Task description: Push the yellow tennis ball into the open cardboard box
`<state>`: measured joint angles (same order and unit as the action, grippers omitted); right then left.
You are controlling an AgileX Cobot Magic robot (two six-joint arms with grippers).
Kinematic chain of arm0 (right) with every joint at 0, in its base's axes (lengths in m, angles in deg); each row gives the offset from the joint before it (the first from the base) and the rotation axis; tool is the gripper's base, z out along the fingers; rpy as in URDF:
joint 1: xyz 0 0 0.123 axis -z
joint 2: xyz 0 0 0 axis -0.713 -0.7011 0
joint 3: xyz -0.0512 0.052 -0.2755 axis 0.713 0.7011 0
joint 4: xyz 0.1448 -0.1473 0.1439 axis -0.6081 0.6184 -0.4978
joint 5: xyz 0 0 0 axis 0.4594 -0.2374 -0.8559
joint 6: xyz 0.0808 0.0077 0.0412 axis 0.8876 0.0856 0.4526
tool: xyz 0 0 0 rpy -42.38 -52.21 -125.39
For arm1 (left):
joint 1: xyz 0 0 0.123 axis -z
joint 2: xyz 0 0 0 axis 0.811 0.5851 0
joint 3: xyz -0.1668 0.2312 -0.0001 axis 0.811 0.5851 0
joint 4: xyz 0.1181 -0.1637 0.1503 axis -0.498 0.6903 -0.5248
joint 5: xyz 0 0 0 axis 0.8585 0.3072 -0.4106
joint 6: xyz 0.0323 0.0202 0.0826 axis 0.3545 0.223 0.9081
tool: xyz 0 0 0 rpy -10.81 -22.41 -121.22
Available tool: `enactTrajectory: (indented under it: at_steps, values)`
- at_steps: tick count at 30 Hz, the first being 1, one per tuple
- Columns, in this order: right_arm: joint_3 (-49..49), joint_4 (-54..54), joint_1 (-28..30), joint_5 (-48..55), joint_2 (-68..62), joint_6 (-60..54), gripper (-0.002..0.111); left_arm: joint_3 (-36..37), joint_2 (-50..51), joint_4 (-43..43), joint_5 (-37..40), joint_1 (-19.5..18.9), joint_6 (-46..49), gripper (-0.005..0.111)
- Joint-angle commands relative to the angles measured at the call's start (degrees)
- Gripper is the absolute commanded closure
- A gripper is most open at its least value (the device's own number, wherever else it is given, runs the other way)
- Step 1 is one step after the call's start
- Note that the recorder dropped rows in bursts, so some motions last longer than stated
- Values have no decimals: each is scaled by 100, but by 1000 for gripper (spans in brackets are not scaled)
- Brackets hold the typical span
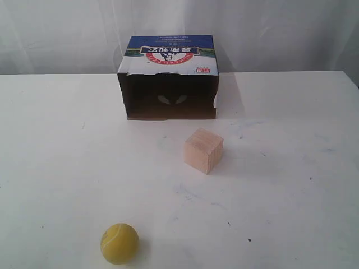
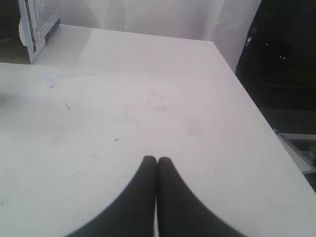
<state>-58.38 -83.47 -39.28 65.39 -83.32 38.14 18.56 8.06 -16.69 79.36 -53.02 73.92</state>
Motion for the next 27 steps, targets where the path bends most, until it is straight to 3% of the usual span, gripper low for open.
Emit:
enactTrajectory:
  at_steps: [1,10,16,18,20,22,27]
  values:
    - [29,-9,22,-59,36,24,108,29,-26,28,171,17,-6,107]
    - [29,-9,22,-59,36,24,108,29,-26,-694,118,17,852,107]
    - [29,-9,22,-59,36,24,108,29,-26,-678,-113,17,947,107]
    - [29,-9,22,-59,36,24,108,29,-26,35,-881,17,465,107]
    - [29,-9,22,-59,36,24,108,29,-26,3500,-1850,17,-1352,107]
    - [29,-9,22,-59,36,24,108,29,-26,4612,-2339,17,-1584,107]
    - [29,-9,22,-59,36,24,108,29,-26,4708,-3207,17,-1629,107]
